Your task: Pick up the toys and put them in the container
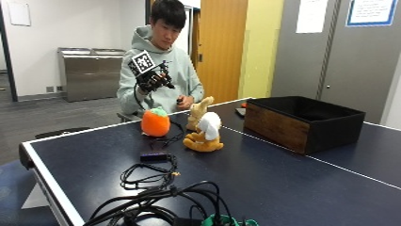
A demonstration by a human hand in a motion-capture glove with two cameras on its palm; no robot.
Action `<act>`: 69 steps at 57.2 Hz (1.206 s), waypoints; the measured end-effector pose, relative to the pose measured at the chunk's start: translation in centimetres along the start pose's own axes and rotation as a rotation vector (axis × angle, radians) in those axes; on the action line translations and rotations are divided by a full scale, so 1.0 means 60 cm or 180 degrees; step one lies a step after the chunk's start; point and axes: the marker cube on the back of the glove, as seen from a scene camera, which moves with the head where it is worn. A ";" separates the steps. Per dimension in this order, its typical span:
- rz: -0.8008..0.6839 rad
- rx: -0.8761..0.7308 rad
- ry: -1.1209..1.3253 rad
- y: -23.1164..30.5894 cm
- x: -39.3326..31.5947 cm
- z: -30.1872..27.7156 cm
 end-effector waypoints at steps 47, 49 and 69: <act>-0.0111 -0.1710 0.1011 -0.500 -0.007 0.170; -0.0013 -0.1797 0.1057 -0.508 0.003 0.193; 0.0295 -0.1476 0.1503 -0.490 0.084 0.330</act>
